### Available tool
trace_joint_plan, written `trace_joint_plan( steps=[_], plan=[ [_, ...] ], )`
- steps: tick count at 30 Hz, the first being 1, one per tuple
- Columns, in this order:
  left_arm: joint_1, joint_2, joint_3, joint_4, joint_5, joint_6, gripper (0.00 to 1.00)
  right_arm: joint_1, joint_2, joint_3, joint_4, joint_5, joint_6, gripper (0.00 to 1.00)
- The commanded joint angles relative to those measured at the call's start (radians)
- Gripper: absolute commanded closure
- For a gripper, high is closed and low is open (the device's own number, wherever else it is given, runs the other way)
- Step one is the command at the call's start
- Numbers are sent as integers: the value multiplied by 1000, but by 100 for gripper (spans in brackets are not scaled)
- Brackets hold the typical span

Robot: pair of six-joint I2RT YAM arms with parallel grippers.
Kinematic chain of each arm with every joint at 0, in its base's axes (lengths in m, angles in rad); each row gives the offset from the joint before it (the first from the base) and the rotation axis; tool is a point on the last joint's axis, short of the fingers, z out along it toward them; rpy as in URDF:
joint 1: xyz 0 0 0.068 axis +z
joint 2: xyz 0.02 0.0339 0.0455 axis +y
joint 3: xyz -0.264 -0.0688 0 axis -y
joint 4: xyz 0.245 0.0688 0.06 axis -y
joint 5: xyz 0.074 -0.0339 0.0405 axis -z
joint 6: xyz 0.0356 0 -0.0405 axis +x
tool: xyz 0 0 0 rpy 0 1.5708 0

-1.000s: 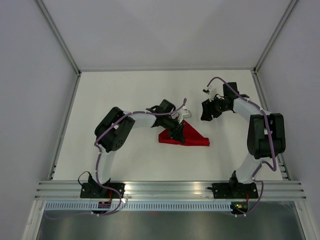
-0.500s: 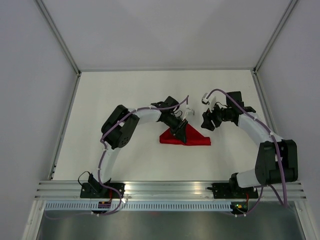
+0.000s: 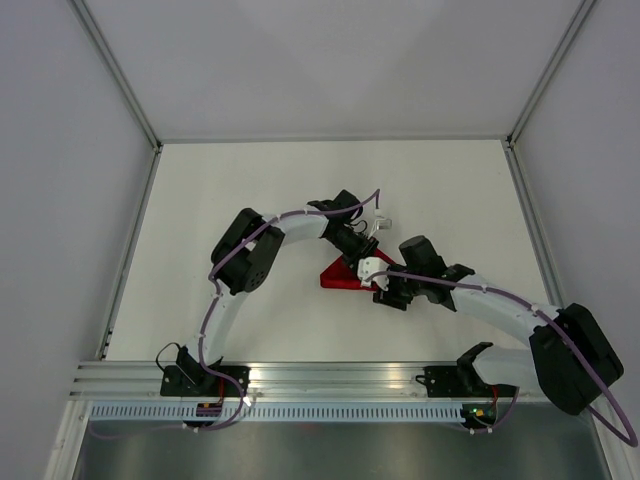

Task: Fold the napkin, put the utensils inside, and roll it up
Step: Roll the napkin with the utensil

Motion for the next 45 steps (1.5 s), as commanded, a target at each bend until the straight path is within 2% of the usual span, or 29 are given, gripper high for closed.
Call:
trace_joint_plan(
  steps=[1, 10, 13, 16, 17, 19, 21, 27, 31, 36, 39, 40, 45],
  plan=[
    [-7, 81, 1, -83, -107, -7, 98, 54, 23, -15, 130, 127, -25, 39],
    [1, 108, 27, -123, -70, -4, 98, 136, 119, -66, 259, 263, -45, 43],
    [10, 111, 33, -135, -39, 1, 98, 137, 142, -72, 291, 281, -57, 50],
    [16, 107, 38, -144, -13, 2, 94, 137, 159, -71, 282, 275, -59, 64],
    [17, 102, 38, -147, -6, 2, 92, 137, 165, -67, 272, 272, -59, 70],
    [22, 93, 39, -147, 14, 4, 79, 137, 172, -63, 270, 257, -57, 74],
    [24, 73, 49, -141, 8, -1, 69, 137, 175, -55, 230, 244, -54, 78],
    [48, -7, 70, -63, -19, -86, 56, 128, 190, -31, 170, 186, -42, 88],
    [79, -65, 75, 20, -56, -186, 54, 87, 207, 6, 109, 96, -45, 90],
    [126, -168, 11, 153, -143, -290, 55, -2, 271, 118, -46, -57, -83, 90],
    [186, -302, -118, 311, -244, -395, 56, -56, 351, 217, -173, -134, -123, 91],
    [198, -333, -119, 311, -245, -406, 56, -70, 371, 242, -173, -154, -134, 90],
    [223, -508, -310, 455, -401, -369, 57, -142, 513, 392, -386, -237, -232, 91]
  ],
)
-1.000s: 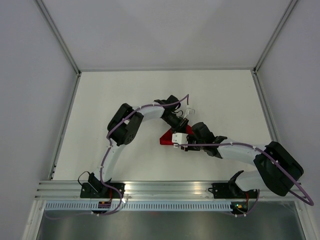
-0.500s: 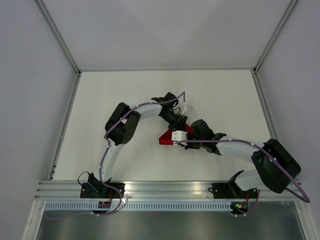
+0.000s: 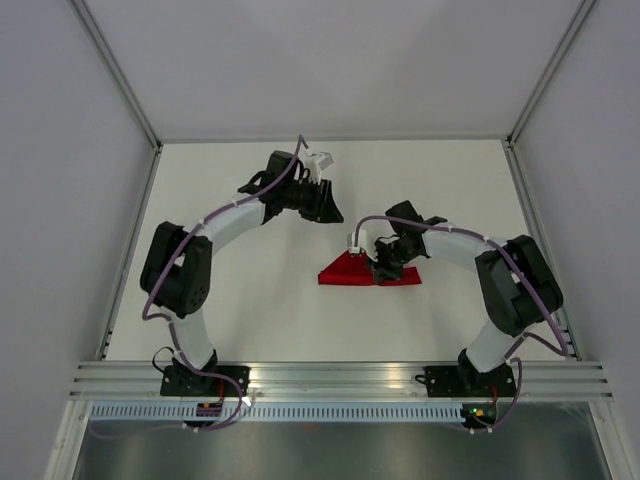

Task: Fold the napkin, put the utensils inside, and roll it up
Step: Roll the napkin with the utensil

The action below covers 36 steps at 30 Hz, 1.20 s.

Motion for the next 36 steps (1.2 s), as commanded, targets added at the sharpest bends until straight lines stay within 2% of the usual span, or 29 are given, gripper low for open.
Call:
trace_joint_plan(
  steps=[1, 6, 8, 11, 13, 14, 17, 18, 21, 23, 28, 36],
  plan=[
    [-6, -135, -111, 165, -162, -46, 57, -50, 142, 109, -259, -114, -106, 90],
    [-16, -316, -372, 431, -291, -34, 54, -115, 317, 303, -453, -161, -189, 90],
    [-32, -377, -472, 489, -346, -2, 52, -125, 388, 384, -528, -171, -217, 90],
    [-95, -439, -581, 591, -440, 96, 50, -133, 456, 464, -582, -168, -226, 90],
    [-171, -457, -633, 645, -516, 162, 50, -136, 492, 505, -605, -165, -226, 90],
    [-232, -461, -644, 653, -535, 249, 48, -138, 503, 516, -613, -163, -224, 90],
    [-323, -429, -632, 630, -619, 389, 46, -139, 541, 556, -633, -158, -215, 90],
    [-381, -389, -623, 619, -651, 420, 46, -139, 558, 573, -640, -157, -215, 90],
    [-460, -302, -563, 567, -736, 535, 45, -141, 587, 600, -651, -152, -208, 89],
    [-504, -260, -538, 539, -747, 598, 45, -141, 600, 619, -657, -151, -203, 89],
    [-537, -157, -486, 530, -764, 673, 44, -141, 635, 648, -673, -142, -195, 89],
    [-538, -54, -451, 562, -754, 705, 43, -141, 664, 683, -700, -131, -192, 89]
  ],
)
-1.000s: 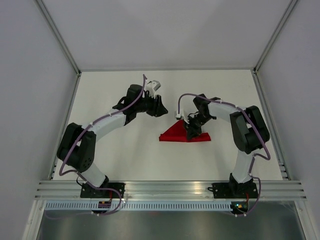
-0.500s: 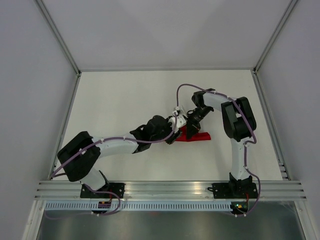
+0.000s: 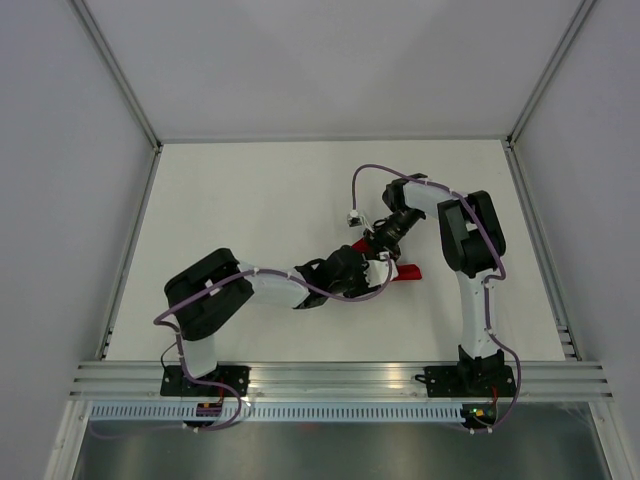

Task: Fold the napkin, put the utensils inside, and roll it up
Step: Roll the napkin with the utensil

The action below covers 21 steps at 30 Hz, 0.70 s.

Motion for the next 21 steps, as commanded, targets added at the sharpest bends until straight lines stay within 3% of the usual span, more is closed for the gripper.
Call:
trace_joint_plan(
  steps=[1, 8, 17, 21],
  plan=[
    [-2, 42, 41, 42, -12, 75, 43, -2, 74, -2, 89, 137, -46, 89],
    [-3, 92, 43, 58, -6, 68, 43, -2, 90, 15, 83, 148, -32, 89],
    [0, 154, 90, -71, 84, 45, 64, -2, 100, 32, 77, 154, -25, 88],
    [7, 180, 112, -131, 133, 32, 75, -2, 97, 38, 80, 152, -15, 82]
  ],
)
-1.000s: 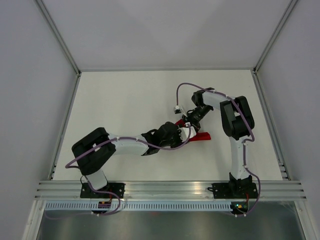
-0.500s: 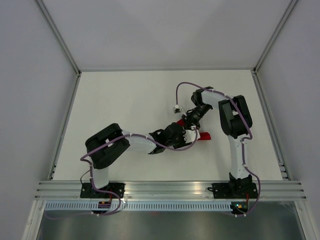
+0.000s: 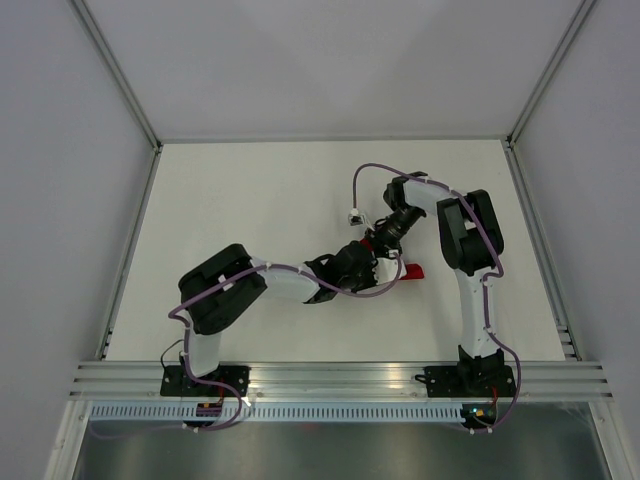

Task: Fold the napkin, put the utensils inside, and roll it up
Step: Roll the napkin with the utensil

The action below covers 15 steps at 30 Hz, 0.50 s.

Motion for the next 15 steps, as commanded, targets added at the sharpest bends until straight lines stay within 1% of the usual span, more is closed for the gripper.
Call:
trace_joint_plan(
  steps=[1, 2, 3, 4, 6, 7, 10, 15],
  plan=[
    [10, 88, 20, -127, 100, 7, 76, 7, 57, -6, 129, 136, -37, 76],
    [14, 93, 30, -154, 128, 5, 78, 7, 56, -3, 131, 136, -34, 73],
    [15, 96, 35, -163, 132, -1, 82, 7, 51, -3, 132, 136, -28, 70],
    [18, 100, 38, -173, 143, 1, 83, 7, 39, -6, 138, 133, -21, 61],
    [21, 110, 47, -197, 171, -2, 88, 7, 23, -9, 147, 129, -8, 54],
    [24, 114, 49, -205, 175, -4, 89, 7, 7, -9, 151, 129, -2, 47],
    [30, 117, 53, -223, 204, -15, 92, 2, -30, -3, 171, 122, 28, 39],
    [47, 122, 64, -252, 249, -28, 94, -16, -81, 11, 200, 93, 92, 35]
  ],
)
